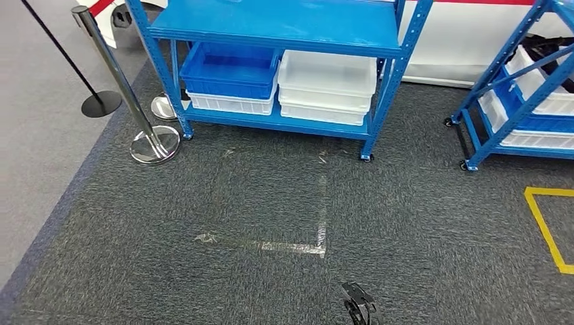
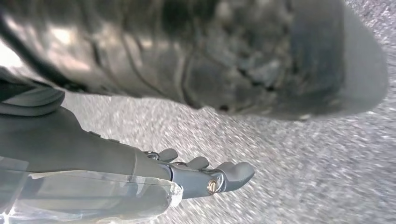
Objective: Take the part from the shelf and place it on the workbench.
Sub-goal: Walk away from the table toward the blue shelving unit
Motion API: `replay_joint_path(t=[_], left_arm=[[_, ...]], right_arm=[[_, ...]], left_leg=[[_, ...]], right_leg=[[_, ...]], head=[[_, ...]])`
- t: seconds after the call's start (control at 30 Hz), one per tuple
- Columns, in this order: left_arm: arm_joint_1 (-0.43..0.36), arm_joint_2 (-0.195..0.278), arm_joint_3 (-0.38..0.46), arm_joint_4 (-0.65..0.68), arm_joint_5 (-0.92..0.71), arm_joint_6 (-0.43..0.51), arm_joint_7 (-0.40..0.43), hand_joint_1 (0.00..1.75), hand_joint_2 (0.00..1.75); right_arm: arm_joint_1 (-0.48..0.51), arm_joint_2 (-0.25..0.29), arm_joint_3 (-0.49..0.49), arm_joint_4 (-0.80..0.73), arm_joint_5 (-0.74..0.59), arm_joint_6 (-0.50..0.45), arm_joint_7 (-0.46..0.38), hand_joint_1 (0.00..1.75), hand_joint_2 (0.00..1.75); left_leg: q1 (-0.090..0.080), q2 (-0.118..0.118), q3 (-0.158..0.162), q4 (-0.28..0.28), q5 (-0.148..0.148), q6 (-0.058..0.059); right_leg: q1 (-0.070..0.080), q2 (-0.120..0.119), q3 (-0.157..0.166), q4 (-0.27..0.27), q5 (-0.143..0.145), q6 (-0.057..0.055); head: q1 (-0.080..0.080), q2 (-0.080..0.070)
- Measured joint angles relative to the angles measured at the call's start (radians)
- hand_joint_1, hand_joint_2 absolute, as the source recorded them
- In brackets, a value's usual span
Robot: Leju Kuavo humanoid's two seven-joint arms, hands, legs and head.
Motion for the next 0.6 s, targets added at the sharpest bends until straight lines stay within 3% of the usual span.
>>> replay_joint_path(t=[0.07,0.13,0.2,0.27,0.33,0.4,0.43,0.47,0.53,0.6], left_arm=[[-0.001,0.001,0.000,0.000,0.000,0.000,0.000,0.00,0.00],[-0.001,0.001,0.000,0.000,0.000,0.000,0.000,0.00,0.00],[0.002,0.002,0.000,0.000,0.001,-0.001,0.001,0.00,0.00],[0.005,0.003,0.000,0.000,0.002,-0.001,0.002,0.00,0.00],[0.001,0.004,0.000,0.000,0.003,-0.001,0.003,0.00,0.00],[-0.005,0.004,-0.001,0.000,0.003,0.000,0.004,0.00,0.00],[-0.006,0.005,-0.001,0.000,0.003,0.002,0.004,0.00,0.00],[-0.006,0.005,-0.001,0.000,0.003,0.003,0.004,0.00,0.00],[-0.004,0.006,-0.001,0.000,0.002,0.006,0.004,0.00,0.00],[-0.003,0.007,-0.001,0.000,-0.001,0.009,0.002,0.00,0.00]], right_arm=[[-0.002,0.000,0.000,0.000,0.000,0.000,0.000,0.00,0.00],[-0.001,0.001,0.000,0.000,-0.001,0.000,0.001,0.00,0.00],[0.001,0.002,0.000,0.000,-0.003,0.000,0.005,0.00,0.00],[-0.001,0.003,0.000,-0.001,-0.006,-0.002,0.009,0.00,0.00],[-0.002,0.002,0.000,0.000,-0.010,-0.011,0.015,0.00,0.00],[0.002,0.002,0.000,0.001,-0.021,-0.038,0.030,0.00,0.00],[0.003,0.002,0.000,0.002,-0.028,-0.057,0.041,0.00,0.00],[0.003,0.002,0.000,0.002,-0.035,-0.078,0.053,0.00,0.00],[0.002,0.006,0.000,0.002,-0.044,-0.104,0.075,0.00,0.00],[0.002,0.009,0.000,0.002,-0.049,-0.112,0.088,0.00,0.00]], left_leg=[[0.002,-0.024,-0.006,0.012,-0.007,-0.010],[0.003,-0.043,-0.016,0.017,-0.007,-0.022],[0.006,-0.057,-0.022,0.015,-0.004,-0.032],[0.003,-0.015,-0.038,0.042,-0.018,-0.042],[0.000,0.051,-0.086,0.141,-0.063,-0.050],[0.002,0.074,-0.147,0.256,-0.104,-0.054],[0.002,0.076,-0.161,0.279,-0.103,-0.054],[0.001,0.077,-0.156,0.267,-0.085,-0.051],[-0.002,0.081,-0.096,0.149,-0.022,-0.038],[-0.011,0.091,-0.035,0.036,0.006,-0.022]], right_leg=[[-0.006,0.048,0.042,-0.101,0.036,0.001],[-0.005,0.076,0.051,-0.118,0.030,-0.003],[-0.004,0.056,0.054,-0.121,0.033,-0.014],[-0.006,0.034,0.060,-0.127,0.035,-0.026],[-0.003,0.007,0.068,-0.131,0.033,-0.035],[0.001,-0.020,0.072,-0.131,0.028,-0.040],[0.003,-0.031,0.074,-0.130,0.026,-0.041],[0.004,-0.038,0.076,-0.130,0.023,-0.041],[0.006,-0.048,0.083,-0.131,0.018,-0.040],[0.008,-0.053,0.088,-0.136,0.013,-0.034]], head=[[0.000,0.000],[0.001,0.000],[0.002,0.000],[-0.004,0.000],[-0.010,0.000],[-0.012,0.000],[-0.013,0.000],[-0.013,0.000],[-0.013,0.000],[-0.012,0.000]])
